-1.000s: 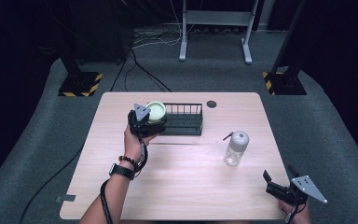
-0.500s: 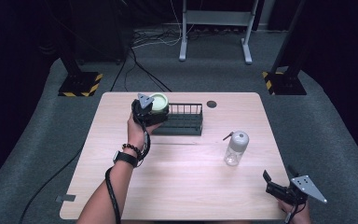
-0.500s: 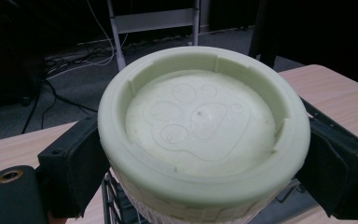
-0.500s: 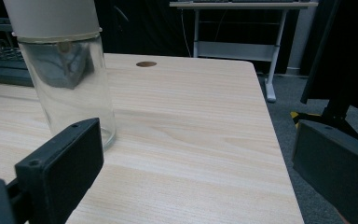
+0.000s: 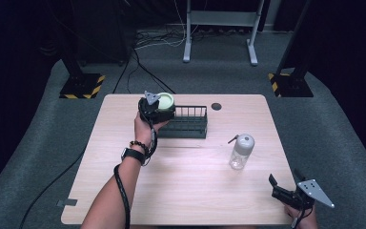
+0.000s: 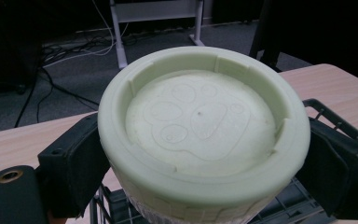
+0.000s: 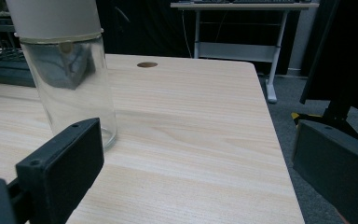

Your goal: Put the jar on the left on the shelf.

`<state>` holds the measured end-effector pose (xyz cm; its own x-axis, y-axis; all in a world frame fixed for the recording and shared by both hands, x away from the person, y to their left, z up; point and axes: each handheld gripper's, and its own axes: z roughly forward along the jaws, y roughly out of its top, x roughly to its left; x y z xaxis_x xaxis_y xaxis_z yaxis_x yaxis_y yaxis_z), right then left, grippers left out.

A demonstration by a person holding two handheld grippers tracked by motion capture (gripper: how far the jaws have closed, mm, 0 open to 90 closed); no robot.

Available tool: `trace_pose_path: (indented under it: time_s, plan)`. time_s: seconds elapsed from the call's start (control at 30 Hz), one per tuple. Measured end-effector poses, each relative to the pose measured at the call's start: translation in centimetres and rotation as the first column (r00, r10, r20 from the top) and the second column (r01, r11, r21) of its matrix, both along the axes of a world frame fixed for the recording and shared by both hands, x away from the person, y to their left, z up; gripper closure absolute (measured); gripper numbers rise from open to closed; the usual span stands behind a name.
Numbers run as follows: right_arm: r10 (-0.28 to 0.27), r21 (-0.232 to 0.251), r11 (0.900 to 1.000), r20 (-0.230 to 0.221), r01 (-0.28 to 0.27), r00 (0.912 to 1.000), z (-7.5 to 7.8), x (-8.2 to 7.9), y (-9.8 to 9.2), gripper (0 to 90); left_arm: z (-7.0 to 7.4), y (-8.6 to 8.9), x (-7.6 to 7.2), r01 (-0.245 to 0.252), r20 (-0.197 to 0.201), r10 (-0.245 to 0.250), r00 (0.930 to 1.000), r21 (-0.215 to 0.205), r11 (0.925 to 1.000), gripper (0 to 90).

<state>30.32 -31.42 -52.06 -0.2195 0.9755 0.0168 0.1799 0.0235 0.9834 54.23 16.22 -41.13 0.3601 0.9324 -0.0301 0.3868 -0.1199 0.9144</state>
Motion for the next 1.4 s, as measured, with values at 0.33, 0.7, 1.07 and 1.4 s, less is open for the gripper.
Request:
trace_pose_path:
  time_s: [0.33,0.7,1.07,1.4]
  plan:
    - [-0.001,0.009,1.0,0.0,0.001,1.0,0.0,0.0,-0.1,1.4,-0.9,0.5,0.9,-0.01,-0.031,0.011,0.9995,0.007,0.9999,10.9]
    - [-0.003,0.008,1.0,0.001,0.003,1.0,0.0,0.0,-0.1,1.4,-2.1,0.2,0.9,-0.017,-0.057,0.02,0.9982,0.044,0.9989,10.9]
    - [-0.003,0.019,1.0,0.005,0.003,1.0,0.0,0.0,-0.2,1.4,-3.5,-0.1,0.8,-0.034,-0.089,0.04,0.9953,0.064,0.9974,10.9]
    - [-0.005,0.028,1.0,0.005,0.005,1.0,0.0,0.0,-0.2,1.6,-4.3,-0.1,0.6,-0.028,-0.097,0.038,0.9946,0.099,0.9947,10.9]
